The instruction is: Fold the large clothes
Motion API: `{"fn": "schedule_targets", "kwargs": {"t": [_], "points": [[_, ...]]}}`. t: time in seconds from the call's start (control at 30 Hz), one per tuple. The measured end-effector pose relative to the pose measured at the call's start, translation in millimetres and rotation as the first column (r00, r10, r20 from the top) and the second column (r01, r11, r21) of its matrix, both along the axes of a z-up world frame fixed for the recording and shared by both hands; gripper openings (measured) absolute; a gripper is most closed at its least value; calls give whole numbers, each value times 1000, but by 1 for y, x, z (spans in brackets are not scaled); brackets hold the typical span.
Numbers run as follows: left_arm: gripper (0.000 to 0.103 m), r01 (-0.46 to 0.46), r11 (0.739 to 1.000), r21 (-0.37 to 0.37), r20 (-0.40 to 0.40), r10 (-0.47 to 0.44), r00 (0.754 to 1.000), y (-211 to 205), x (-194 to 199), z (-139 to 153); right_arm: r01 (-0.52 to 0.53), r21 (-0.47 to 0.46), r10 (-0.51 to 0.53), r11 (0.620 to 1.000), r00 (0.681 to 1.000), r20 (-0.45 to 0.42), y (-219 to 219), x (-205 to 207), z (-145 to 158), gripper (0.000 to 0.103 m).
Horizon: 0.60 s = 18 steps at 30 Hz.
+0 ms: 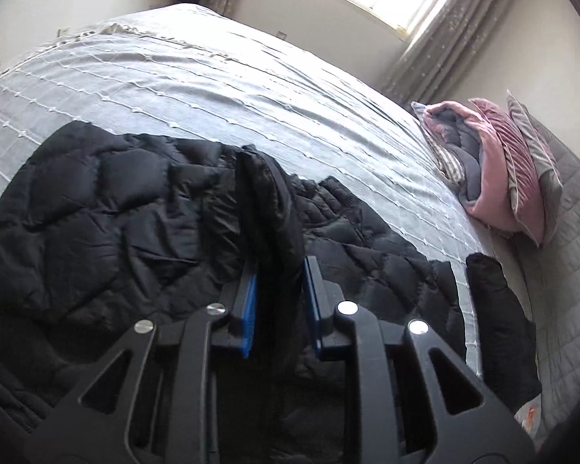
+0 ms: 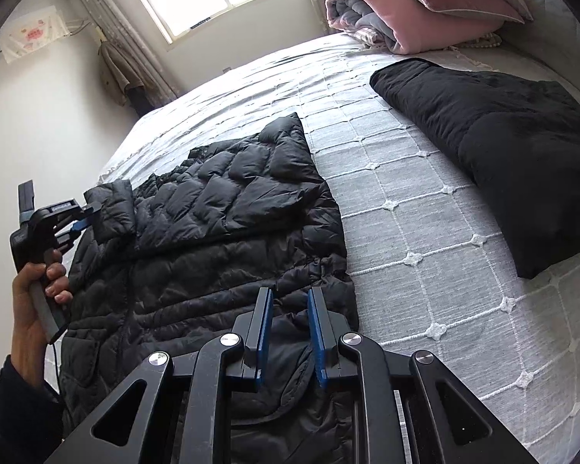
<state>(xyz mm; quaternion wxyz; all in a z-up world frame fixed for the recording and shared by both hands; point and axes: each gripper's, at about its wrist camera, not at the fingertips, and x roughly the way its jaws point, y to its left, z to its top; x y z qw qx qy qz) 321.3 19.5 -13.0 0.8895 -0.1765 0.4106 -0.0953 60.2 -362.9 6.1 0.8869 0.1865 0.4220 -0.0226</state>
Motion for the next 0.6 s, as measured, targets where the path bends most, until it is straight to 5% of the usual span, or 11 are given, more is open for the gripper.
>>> {"fn": "schedule_targets", "kwargs": {"t": [0.1, 0.23, 0.47, 0.6], "points": [[31, 58, 998, -11, 0, -58, 998, -10, -4, -3, 6, 1, -6, 1000, 1000, -6, -2, 0, -1, 19], [74, 49, 998, 42, 5, -49, 999, -7, -6, -4, 15, 8, -15, 1000, 1000, -5, -5, -1, 0, 19], [77, 24, 984, 179, -35, -18, 999, -27, 8, -15, 6, 4, -6, 1000, 1000, -8, -1, 0, -1, 19], [78, 74, 953, 293, -67, -57, 996, -67, 19, -28, 14, 5, -14, 1000, 1000, -11, -3, 0, -2, 19]]}}
